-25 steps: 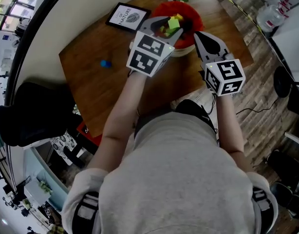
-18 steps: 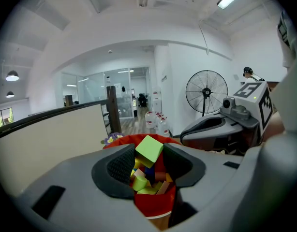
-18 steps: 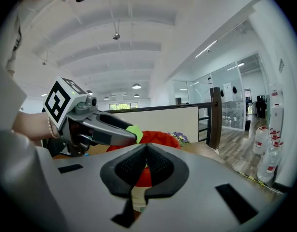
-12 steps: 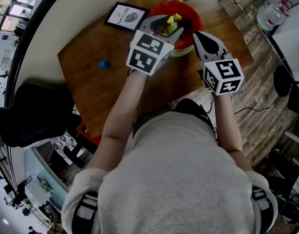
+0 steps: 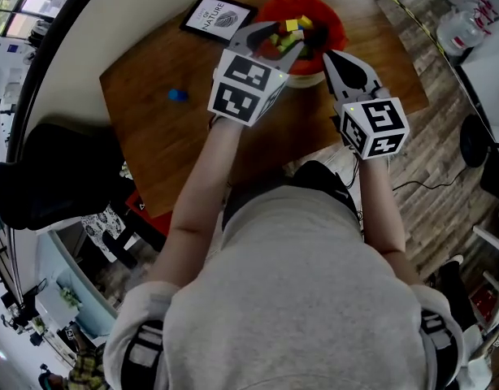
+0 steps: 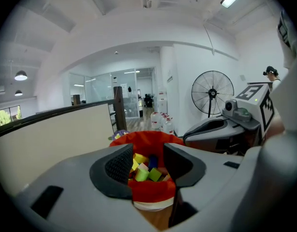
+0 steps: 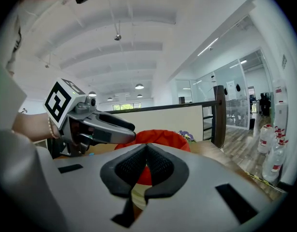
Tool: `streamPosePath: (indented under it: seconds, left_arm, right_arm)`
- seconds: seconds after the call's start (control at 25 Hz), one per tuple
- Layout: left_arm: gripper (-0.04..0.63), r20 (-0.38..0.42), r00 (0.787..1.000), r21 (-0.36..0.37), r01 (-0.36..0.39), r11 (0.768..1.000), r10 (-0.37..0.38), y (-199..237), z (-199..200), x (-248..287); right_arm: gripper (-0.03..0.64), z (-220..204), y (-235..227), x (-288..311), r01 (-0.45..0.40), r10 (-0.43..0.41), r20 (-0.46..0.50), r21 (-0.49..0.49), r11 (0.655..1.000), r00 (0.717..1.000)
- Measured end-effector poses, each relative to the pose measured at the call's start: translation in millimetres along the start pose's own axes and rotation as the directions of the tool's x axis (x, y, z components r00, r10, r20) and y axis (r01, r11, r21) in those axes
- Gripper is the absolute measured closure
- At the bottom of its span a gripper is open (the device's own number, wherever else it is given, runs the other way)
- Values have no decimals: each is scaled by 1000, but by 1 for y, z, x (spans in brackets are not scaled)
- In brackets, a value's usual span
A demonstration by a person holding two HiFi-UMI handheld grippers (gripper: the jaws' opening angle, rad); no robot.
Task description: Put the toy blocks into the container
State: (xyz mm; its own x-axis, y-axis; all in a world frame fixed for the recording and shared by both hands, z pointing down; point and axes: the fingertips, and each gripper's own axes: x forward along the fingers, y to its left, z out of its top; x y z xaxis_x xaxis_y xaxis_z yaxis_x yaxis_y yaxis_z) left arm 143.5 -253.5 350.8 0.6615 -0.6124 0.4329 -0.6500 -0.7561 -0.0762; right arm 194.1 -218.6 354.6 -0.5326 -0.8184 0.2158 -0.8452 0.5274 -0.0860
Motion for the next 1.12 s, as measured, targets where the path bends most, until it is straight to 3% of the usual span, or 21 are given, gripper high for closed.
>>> streamPosePath:
  seconds: [0.36,0.68,0.84,1.12]
  left_arm:
    - [399,-14,996,-105,-88,991,87,5,-36,-55]
    - [399,-45,973,-213,-232,949,227,39,-83,-106]
    - [399,-70,949,-280,-315,907,308,59,-109,-134]
    - [408,-100,885,-389,-455,801,454,83,-153,-175]
  right_arm:
    - [606,6,60,14,-157,157,-6,-18,987,988]
    - [606,-12,129,42,-321,318,-70,-37,946,946]
    - [606,-20,156,57,-388,381,-108,-52,920,918]
    - [606,-30,206,84,-504,487,-165,-90,859,858]
